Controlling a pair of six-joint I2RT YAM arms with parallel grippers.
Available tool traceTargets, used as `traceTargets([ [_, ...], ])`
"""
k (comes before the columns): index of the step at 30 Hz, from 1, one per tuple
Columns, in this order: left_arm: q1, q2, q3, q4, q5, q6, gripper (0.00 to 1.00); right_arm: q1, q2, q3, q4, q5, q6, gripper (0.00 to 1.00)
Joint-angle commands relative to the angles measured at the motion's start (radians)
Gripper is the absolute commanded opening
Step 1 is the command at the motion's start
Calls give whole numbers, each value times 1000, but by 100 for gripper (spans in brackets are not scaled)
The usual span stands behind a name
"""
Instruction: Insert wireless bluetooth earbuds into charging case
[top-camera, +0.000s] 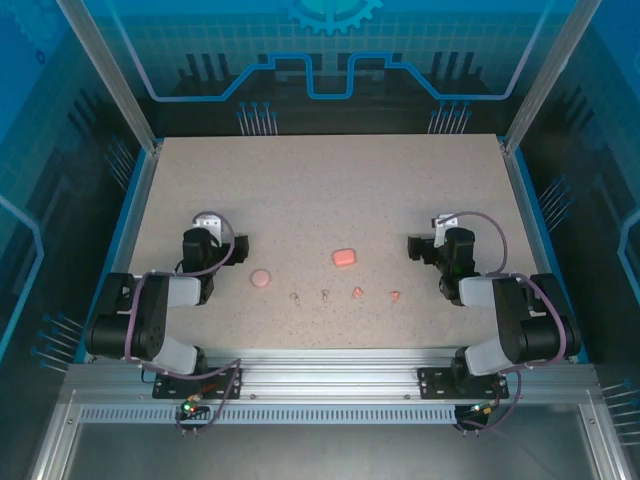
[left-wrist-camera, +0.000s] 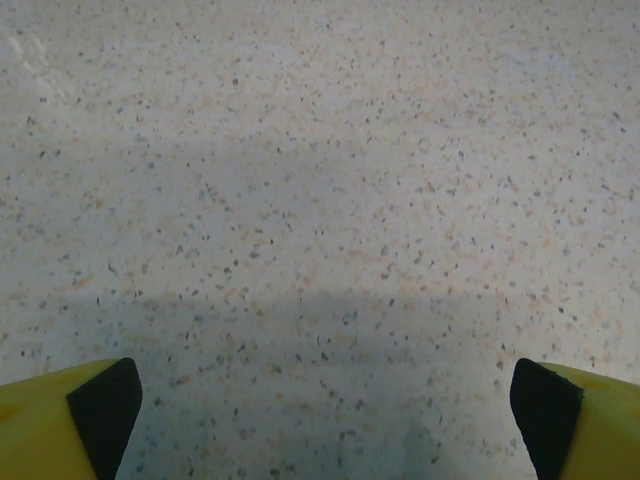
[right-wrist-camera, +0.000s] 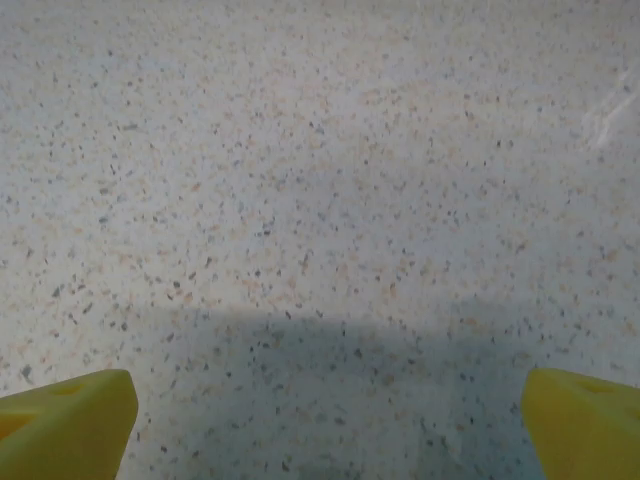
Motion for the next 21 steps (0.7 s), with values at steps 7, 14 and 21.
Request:
traceTargets([
  [7, -14, 25, 42, 123, 4, -36, 99, -1, 24, 41, 126, 29, -31, 100],
  [14, -16, 24, 42, 121, 0, -34, 99, -1, 24, 41, 126, 28, -30, 100],
  [21, -26, 26, 43, 119, 5, -23, 99, -2, 24, 42, 125, 27, -30, 100],
])
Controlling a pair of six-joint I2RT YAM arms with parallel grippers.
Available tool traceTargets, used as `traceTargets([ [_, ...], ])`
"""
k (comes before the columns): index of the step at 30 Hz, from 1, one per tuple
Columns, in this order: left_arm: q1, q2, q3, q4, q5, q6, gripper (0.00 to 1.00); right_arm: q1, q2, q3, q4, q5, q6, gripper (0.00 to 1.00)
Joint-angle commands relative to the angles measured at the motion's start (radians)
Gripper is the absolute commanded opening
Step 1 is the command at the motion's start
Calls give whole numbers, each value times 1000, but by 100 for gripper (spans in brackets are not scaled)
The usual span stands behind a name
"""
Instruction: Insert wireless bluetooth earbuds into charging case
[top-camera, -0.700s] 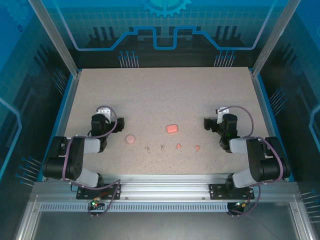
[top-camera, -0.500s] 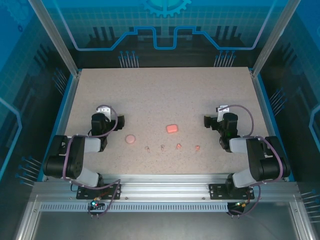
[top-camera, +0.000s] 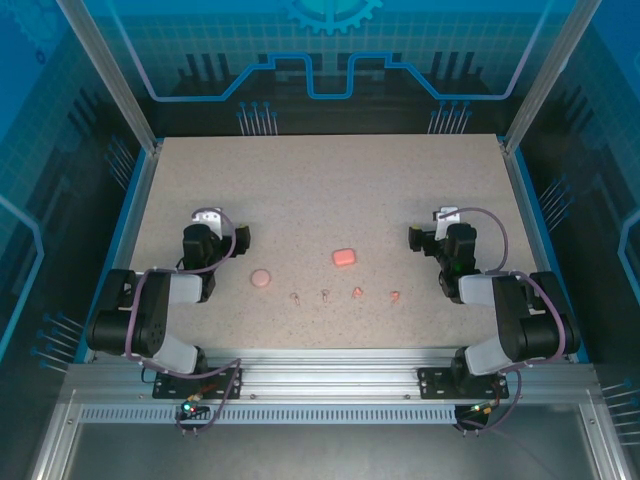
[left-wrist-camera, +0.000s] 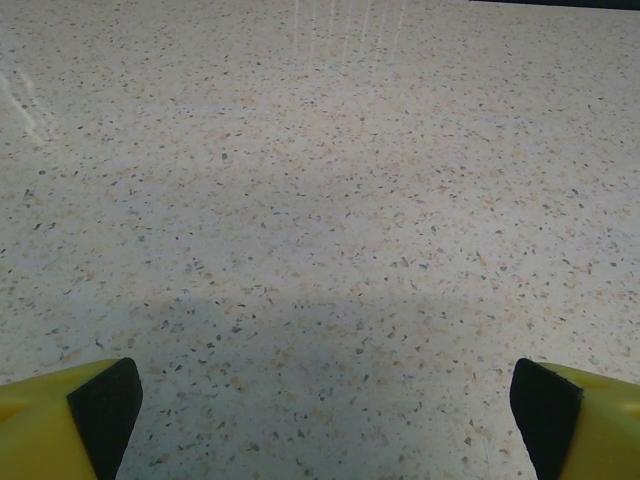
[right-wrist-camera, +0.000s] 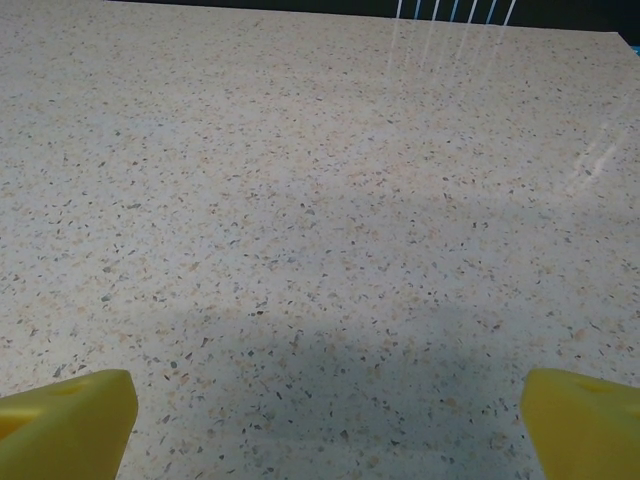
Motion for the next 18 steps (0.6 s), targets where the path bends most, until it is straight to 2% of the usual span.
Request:
traceTargets([
  [1, -10, 10, 24, 36, 5, 1, 99, -3, 15, 25, 38, 8, -11, 100],
  [4, -10, 7, 24, 41, 2, 1, 99, -1, 14, 23, 43, 16, -13, 100],
  [5, -11, -1, 27, 26, -6, 0, 99, 9, 10, 25, 39, 71, -7, 100],
  [6, -10, -22, 36, -5, -29, -8, 99, 17, -17, 29, 0, 101, 9, 100],
  [9, -10, -104, 92, -178, -104, -38, 99, 42, -31, -14, 78, 113, -26, 100],
  [10, -10, -132, 114, -233, -126, -48, 99, 56, -48, -5, 52, 126, -42, 100],
  [11, -9, -155, 128, -270, -142, -56, 99, 65, -79, 35, -54, 151, -42, 100],
  [13, -11, -209, 152, -341, -151, -80, 99, 43, -133, 199, -388, 110, 14, 100],
  [18, -12, -345, 244, -590, -117, -211, 99, -6, -120, 501, -837, 62, 276, 100],
])
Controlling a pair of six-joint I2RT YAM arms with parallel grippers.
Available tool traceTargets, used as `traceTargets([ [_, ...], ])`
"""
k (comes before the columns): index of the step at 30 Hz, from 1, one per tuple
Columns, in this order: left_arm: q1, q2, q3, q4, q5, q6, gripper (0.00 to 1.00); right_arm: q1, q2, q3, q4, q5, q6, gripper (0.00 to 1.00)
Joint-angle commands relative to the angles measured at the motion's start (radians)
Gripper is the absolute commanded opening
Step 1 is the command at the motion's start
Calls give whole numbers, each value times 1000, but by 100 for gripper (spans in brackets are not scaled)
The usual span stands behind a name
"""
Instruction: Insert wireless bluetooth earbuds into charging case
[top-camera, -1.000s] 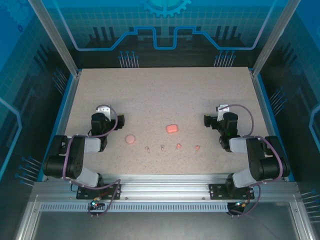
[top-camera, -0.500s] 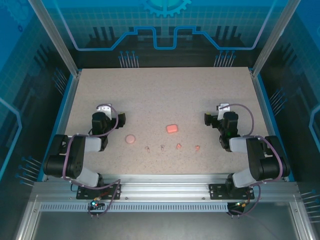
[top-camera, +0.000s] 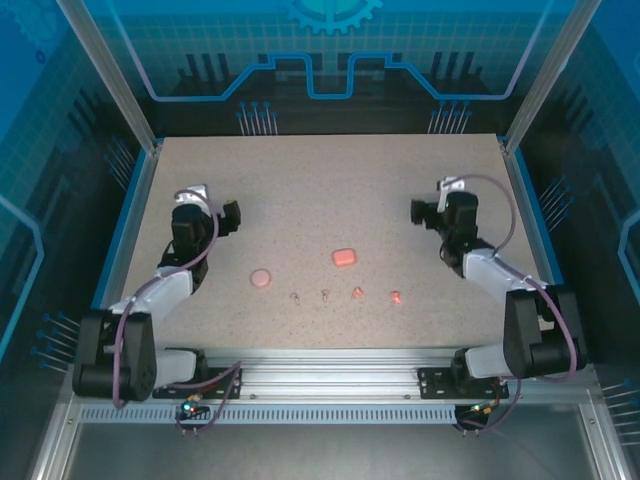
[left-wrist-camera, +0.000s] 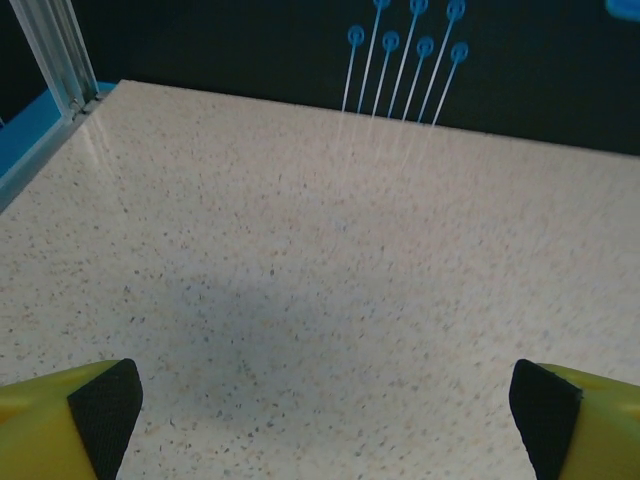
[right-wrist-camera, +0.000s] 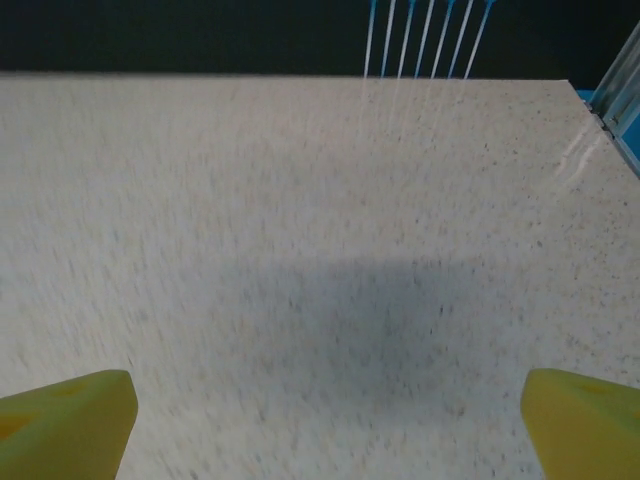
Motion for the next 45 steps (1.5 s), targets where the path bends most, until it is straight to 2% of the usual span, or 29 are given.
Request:
traceTargets([
  [1, -7, -91, 73, -246, 14, -129, 99, -36, -11, 208, -433, -53, 211, 100],
  [6, -29, -209, 119, -407, 71, -243, 99, -78, 81, 378, -580, -417, 222, 100],
  [9, -48, -243, 135, -484, 125, -363, 99, -26, 99, 425, -649, -468, 206, 100],
  [13, -115, -237, 142, -535, 194, -512, 98, 126, 134, 492, -806, -369, 203, 99],
  [19, -234, -166, 163, -538, 213, -656, 98, 360, 232, 543, -954, -250, 273, 95],
  [24, -264, -75, 220, -572, 246, -732, 97, 476, 362, 603, -1022, -168, 312, 94],
  [32, -275, 36, 246, -515, 327, -819, 98, 548, 567, 737, -1078, -137, 354, 94],
  [40, -277, 26, 225, -474, 310, -871, 99, 559, 673, 806, -1105, -134, 388, 93],
  [45, -276, 15, 223, -464, 301, -866, 99, 568, 711, 832, -1122, -126, 406, 88],
])
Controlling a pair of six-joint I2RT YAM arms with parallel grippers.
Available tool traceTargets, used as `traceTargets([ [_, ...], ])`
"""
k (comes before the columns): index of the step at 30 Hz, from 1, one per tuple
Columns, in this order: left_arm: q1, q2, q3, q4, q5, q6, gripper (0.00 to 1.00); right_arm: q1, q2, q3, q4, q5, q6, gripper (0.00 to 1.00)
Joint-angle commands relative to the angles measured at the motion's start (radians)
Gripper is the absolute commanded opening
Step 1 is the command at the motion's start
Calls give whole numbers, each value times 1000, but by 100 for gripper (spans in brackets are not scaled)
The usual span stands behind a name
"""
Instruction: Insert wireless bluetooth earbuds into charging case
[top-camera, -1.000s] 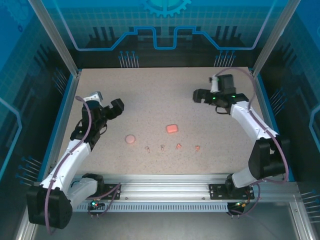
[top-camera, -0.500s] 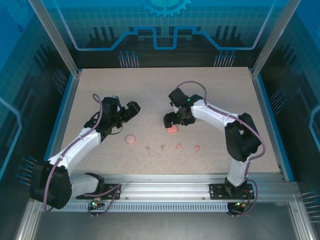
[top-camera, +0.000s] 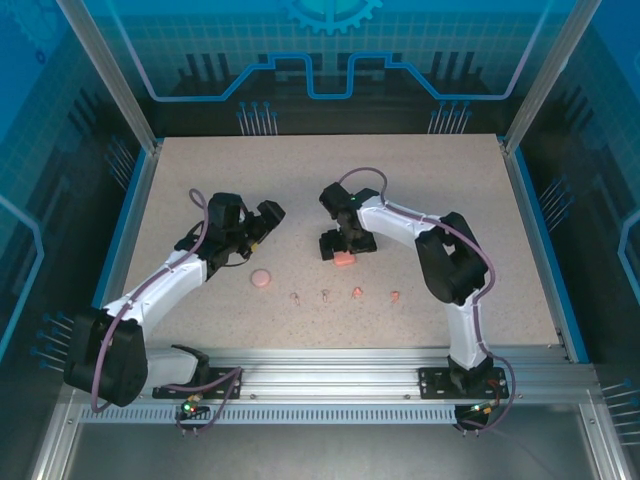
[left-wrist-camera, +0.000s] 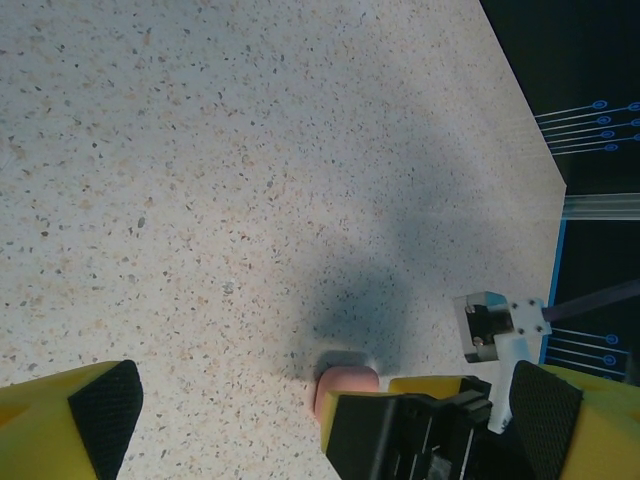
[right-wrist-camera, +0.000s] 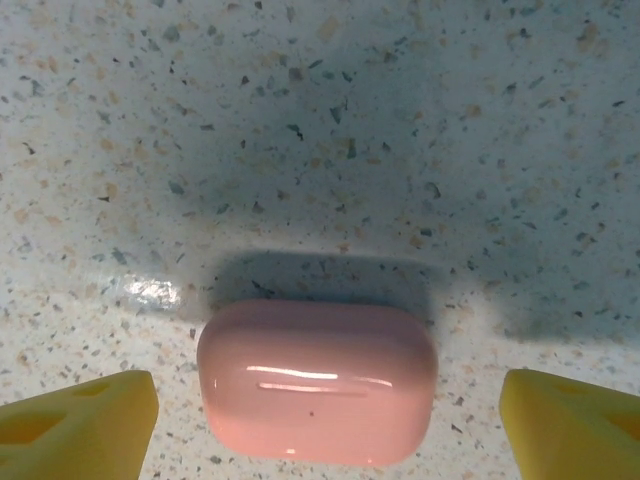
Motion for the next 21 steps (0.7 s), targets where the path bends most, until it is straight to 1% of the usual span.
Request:
traceTargets([
  [1, -7, -25, 4, 39, 3, -16, 99, 22, 33, 39, -54, 24, 35, 88],
  [8, -7, -13, -1, 61, 5, -24, 99, 49, 64, 69, -99, 114, 95, 86],
  [21, -7, -4, -17, 86, 15, -32, 99, 47, 117, 72, -76, 95, 114, 80],
])
